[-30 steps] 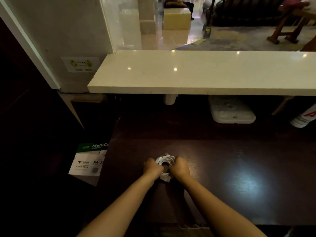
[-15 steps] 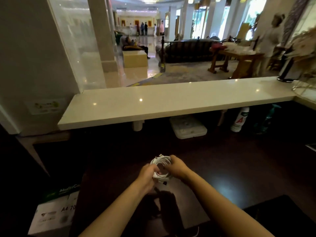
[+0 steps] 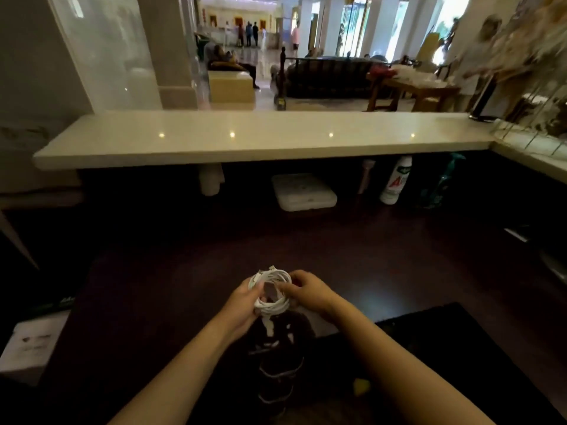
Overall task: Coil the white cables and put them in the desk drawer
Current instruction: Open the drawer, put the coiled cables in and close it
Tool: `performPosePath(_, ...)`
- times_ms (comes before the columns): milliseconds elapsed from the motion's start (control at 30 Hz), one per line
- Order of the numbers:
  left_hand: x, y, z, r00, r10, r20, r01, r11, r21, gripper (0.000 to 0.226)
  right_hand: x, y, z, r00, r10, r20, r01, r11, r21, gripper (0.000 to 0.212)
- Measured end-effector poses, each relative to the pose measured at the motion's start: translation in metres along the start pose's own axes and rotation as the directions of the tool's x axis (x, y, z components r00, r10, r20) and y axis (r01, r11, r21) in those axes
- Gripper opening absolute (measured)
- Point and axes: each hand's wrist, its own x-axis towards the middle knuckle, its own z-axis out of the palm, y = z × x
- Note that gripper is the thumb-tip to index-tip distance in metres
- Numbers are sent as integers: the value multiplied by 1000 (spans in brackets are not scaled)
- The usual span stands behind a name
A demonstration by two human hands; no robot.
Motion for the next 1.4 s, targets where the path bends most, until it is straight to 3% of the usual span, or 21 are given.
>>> performPosePath(67, -3, -21, -11, 998, 18, -66, -15, 999, 52, 23, -19, 25, 11, 991, -60, -119, 52, 996, -71, 25)
performPosePath(167, -8, -42, -25, 990, 50, -136, -51, 999, -8, 20, -62, 68, 40, 902, -330, -279, 288, 940, -182, 15)
performPosePath(233, -9, -50, -28, 988, 97, -122, -98, 995, 5, 20, -84, 99, 65, 856, -452, -251, 370, 875, -313, 17)
performPosePath(367, -10, -62, -29, 980, 185, -72, -188, 982, -29, 18, -76, 152, 112, 937, -349, 13, 298, 779, -552, 45)
performPosePath(433, -7, -66, -32, 975, 216, -56, -218, 975, -47, 18, -55, 170, 128, 967, -254, 35, 214, 725, -655, 53)
performPosePath(500, -5, -69, -35, 971, 236, -43, -238, 970, -44, 19, -42, 180, 143, 977, -211, 9, 155, 685, -712, 47)
performPosePath(600, -2, -71, -36, 967, 252, -14, -253, 966, -54, 18, -35, 184, 161, 936, -292, -198, 78, 719, -691, 21)
performPosePath(667, -2, -71, -38, 964, 266, -6, -265, 961, -78, 17, -34, 180, 163, 930, -261, -258, 41, 772, -634, 22)
performPosePath(833, -3, -71, -39, 964, 265, 5, -264, 962, -72, 17, -56, 187, 161, 972, -173, -159, 29, 760, -649, 28)
performPosePath(967, -3, -72, -39, 967, 254, 9, -253, 965, -76, 15, -104, 178, 150, 973, -183, -143, 91, 867, -490, 26)
performPosePath(1033, -1, -71, -39, 967, 254, 11, -252, 966, -63, 17, -127, 160, 136, 886, -331, -324, 172, 885, -433, 20)
performPosePath(1100, 0, -71, -40, 967, 253, 16, -252, 966, -54, 16, -135, 149, 114, 760, -471, -448, 190, 820, -540, 21)
performPosePath(1167, -1, -70, -40, 969, 246, 13, -246, 969, -39, 17, -132, 141, 93, 842, -390, -374, 51, 746, -664, 32)
performPosePath(1233, -2, -70, -40, 971, 240, 5, -240, 971, -19, 16, -130, 141, 83, 963, -175, -206, -50, 633, -772, 47)
performPosePath(1300, -6, -69, -37, 968, 252, 3, -251, 966, 58, 16, -136, 150, 84, 977, -163, -140, -20, 581, -814, 62)
performPosePath(1400, -26, -83, -34, 944, 328, 22, -318, 894, 315, 21, -155, 163, 91, 956, -228, -187, -6, 619, -785, 50)
